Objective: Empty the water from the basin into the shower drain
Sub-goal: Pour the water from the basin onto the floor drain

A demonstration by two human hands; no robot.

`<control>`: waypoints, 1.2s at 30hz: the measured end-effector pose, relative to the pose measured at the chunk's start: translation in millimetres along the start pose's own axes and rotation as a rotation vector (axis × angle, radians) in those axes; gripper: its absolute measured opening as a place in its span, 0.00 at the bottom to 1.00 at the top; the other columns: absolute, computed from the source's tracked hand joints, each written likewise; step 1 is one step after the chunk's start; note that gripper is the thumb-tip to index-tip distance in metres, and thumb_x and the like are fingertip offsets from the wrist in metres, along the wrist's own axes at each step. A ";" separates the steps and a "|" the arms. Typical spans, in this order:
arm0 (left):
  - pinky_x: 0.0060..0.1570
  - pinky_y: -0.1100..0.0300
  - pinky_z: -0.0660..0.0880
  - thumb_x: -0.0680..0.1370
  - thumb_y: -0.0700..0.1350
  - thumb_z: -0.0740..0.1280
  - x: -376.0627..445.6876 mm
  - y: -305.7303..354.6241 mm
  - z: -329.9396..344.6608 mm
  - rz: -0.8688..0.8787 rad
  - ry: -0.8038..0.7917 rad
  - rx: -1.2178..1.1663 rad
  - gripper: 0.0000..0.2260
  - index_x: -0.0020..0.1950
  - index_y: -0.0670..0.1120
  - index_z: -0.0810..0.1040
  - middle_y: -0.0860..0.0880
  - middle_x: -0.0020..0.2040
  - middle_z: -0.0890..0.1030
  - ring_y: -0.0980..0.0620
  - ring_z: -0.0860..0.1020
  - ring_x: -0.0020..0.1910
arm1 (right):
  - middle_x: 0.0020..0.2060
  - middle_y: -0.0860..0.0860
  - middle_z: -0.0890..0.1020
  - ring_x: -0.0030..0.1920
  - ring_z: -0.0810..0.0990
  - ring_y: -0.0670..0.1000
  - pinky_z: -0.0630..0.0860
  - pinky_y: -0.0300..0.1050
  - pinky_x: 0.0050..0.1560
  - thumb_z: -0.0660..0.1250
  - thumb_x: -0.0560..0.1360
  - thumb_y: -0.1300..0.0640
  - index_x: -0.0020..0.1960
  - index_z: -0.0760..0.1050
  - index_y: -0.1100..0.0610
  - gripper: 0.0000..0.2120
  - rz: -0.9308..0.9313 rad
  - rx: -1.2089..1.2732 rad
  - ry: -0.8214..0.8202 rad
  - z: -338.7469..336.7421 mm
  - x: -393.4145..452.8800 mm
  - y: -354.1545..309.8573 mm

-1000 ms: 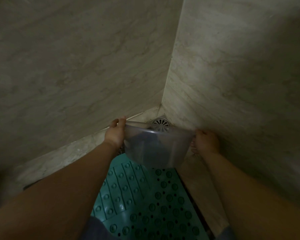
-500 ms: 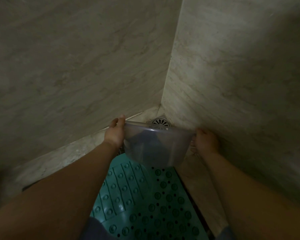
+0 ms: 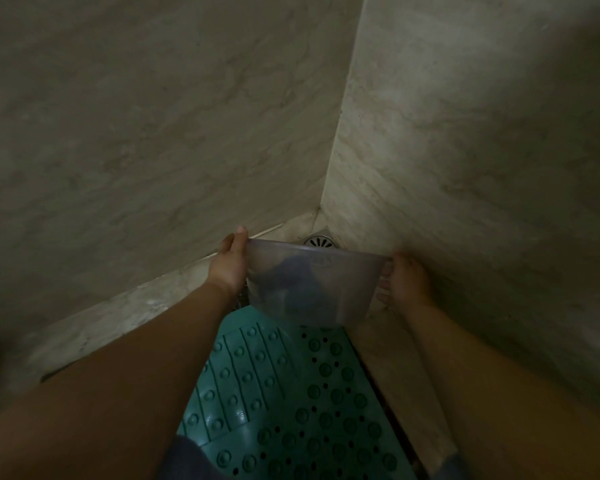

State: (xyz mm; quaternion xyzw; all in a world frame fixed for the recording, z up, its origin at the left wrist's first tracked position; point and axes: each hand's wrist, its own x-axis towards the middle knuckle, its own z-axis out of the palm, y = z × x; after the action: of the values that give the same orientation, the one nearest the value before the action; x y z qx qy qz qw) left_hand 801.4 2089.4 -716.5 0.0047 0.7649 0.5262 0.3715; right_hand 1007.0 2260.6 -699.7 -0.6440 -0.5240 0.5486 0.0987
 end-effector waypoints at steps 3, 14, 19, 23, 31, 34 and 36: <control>0.73 0.43 0.63 0.78 0.65 0.53 -0.3 1.2 -0.3 -0.006 -0.013 0.004 0.30 0.74 0.50 0.65 0.43 0.74 0.69 0.42 0.69 0.72 | 0.64 0.66 0.77 0.63 0.77 0.66 0.73 0.65 0.65 0.53 0.82 0.52 0.66 0.72 0.67 0.22 -0.019 0.001 -0.009 0.8 2.1 2.2; 0.73 0.42 0.63 0.77 0.66 0.52 -0.7 3.3 -0.3 -0.046 -0.039 -0.042 0.31 0.75 0.51 0.64 0.45 0.74 0.70 0.41 0.70 0.71 | 0.64 0.58 0.75 0.65 0.74 0.58 0.69 0.59 0.71 0.49 0.83 0.46 0.65 0.73 0.57 0.22 -0.068 0.041 -0.105 4.7 2.4 3.8; 0.73 0.42 0.62 0.77 0.66 0.52 -0.5 4.9 -0.6 -0.048 -0.060 -0.051 0.31 0.76 0.51 0.63 0.45 0.75 0.68 0.41 0.68 0.72 | 0.74 0.58 0.69 0.73 0.69 0.59 0.65 0.59 0.74 0.47 0.83 0.45 0.76 0.64 0.58 0.27 -0.166 -0.015 -0.126 6.1 0.6 1.2; 0.72 0.41 0.64 0.76 0.68 0.52 -1.7 5.5 -2.3 -0.054 -0.073 -0.043 0.31 0.74 0.53 0.65 0.46 0.74 0.69 0.41 0.69 0.70 | 0.76 0.57 0.66 0.75 0.66 0.58 0.62 0.59 0.76 0.46 0.82 0.42 0.78 0.60 0.57 0.29 -0.176 -0.052 -0.140 7.9 3.2 0.8; 0.70 0.44 0.67 0.76 0.68 0.54 -1.9 7.6 -4.1 -0.063 -0.055 -0.066 0.32 0.75 0.51 0.65 0.47 0.71 0.72 0.44 0.72 0.68 | 0.70 0.58 0.73 0.69 0.73 0.59 0.68 0.59 0.72 0.51 0.83 0.45 0.72 0.69 0.58 0.25 -0.205 -0.056 -0.108 5.1 -0.8 -5.2; 0.57 0.52 0.73 0.77 0.66 0.54 -4.7 10.9 -2.0 -0.057 -0.054 -0.115 0.30 0.72 0.51 0.68 0.51 0.54 0.77 0.49 0.76 0.53 | 0.72 0.59 0.71 0.72 0.70 0.59 0.67 0.59 0.73 0.52 0.82 0.45 0.74 0.68 0.59 0.26 -0.211 -0.034 -0.085 4.1 0.5 -8.7; 0.62 0.49 0.72 0.77 0.67 0.54 -5.0 11.6 -0.4 -0.053 -0.054 -0.120 0.29 0.72 0.52 0.68 0.50 0.57 0.75 0.47 0.75 0.57 | 0.75 0.57 0.68 0.74 0.67 0.58 0.64 0.58 0.75 0.52 0.82 0.45 0.76 0.64 0.57 0.27 -0.196 -0.010 -0.090 4.2 0.2 -12.6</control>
State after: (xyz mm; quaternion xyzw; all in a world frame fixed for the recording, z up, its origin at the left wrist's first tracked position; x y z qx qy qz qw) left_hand 800.2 2092.3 -704.3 -0.0235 0.7214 0.5609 0.4055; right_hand 996.4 2264.4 -692.5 -0.5649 -0.5911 0.5620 0.1253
